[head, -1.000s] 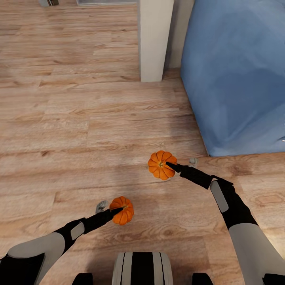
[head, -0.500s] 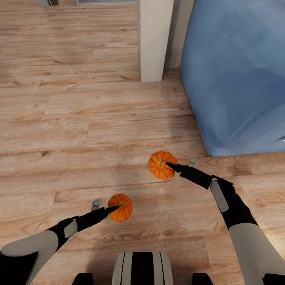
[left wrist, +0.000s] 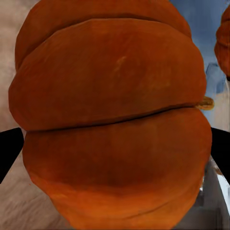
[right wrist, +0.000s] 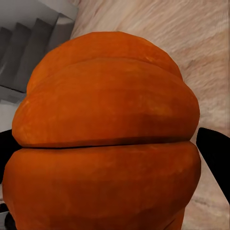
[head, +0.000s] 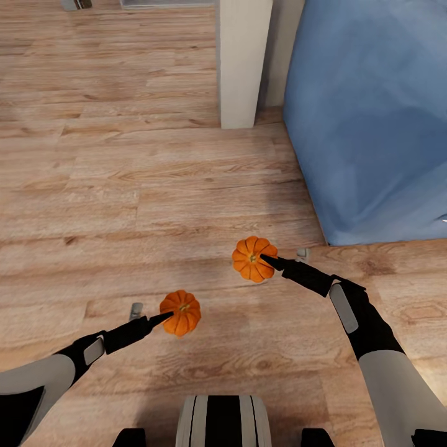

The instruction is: Place each of the two pumpkins and all three candles from the living room inside a cabinet in the living room (use any cabinet), then make sure every cabinet is closed, and position the cauldron so it is next to a table in the living room.

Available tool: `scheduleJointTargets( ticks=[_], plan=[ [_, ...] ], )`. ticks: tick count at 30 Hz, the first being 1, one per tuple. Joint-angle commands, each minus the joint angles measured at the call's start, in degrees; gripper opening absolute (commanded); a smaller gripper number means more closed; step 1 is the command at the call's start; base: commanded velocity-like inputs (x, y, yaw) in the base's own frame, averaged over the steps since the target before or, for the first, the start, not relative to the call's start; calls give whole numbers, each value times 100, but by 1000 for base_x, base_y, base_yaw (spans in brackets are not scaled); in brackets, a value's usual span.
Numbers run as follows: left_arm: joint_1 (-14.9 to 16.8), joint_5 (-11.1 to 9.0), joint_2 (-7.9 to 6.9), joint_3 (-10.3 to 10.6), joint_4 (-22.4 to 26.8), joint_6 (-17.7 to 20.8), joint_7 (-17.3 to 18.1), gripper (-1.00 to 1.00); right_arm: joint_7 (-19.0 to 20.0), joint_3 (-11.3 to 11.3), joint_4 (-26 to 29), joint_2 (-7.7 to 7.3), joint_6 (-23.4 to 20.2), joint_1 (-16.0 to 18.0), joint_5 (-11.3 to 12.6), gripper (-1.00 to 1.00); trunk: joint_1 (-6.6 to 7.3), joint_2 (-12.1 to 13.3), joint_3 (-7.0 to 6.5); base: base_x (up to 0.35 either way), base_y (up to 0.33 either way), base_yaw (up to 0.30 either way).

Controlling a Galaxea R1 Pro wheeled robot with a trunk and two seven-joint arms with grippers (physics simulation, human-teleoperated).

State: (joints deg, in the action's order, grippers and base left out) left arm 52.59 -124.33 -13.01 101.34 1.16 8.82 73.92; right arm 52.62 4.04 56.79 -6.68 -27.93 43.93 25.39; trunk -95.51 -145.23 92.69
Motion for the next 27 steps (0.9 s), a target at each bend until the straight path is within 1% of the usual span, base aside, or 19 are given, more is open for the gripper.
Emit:
scheduleJointTargets(
  ticks=[1,3,4,6,8,15,17,22,27],
  plan=[
    [7,3,-5,25,-3,4,79,-100,-17,0,-2,0,-4,1,-3,-100,0,0,0,0,0,0],
    [56,4,-59,32,-4,99,414,-100,-36,0,-22,5,-2,-1,-21,-100,0,0,0,0,0,0],
    [60,4,-68,33,-3,117,451,-100,-38,0,-24,7,-2,-2,-23,-100,0,0,0,0,0,0],
    [77,5,-179,31,-2,219,652,-100,-41,0,-27,8,-2,1,-27,-100,0,0,0,0,0,0],
    [83,5,-233,34,-2,249,724,-100,-48,0,-28,8,-8,-2,-32,-100,0,0,0,0,0,0],
    [114,5,-258,40,-2,260,748,-100,-56,-1,-12,12,-7,-1,-34,-100,0,0,0,0,0,0],
    [158,5,-257,44,-2,335,749,-100,-211,-13,-10,31,-2,0,-42,-100,0,0,0,0,0,0],
    [158,5,-263,44,-10,347,747,-100,-381,-80,-10,51,6,1,-43,-100,0,0,0,0,0,0],
    [199,7,-414,46,-11,359,742,-100,-631,-122,-21,53,70,-2,-46,-100,0,0,0,0,0,0]
  ],
)
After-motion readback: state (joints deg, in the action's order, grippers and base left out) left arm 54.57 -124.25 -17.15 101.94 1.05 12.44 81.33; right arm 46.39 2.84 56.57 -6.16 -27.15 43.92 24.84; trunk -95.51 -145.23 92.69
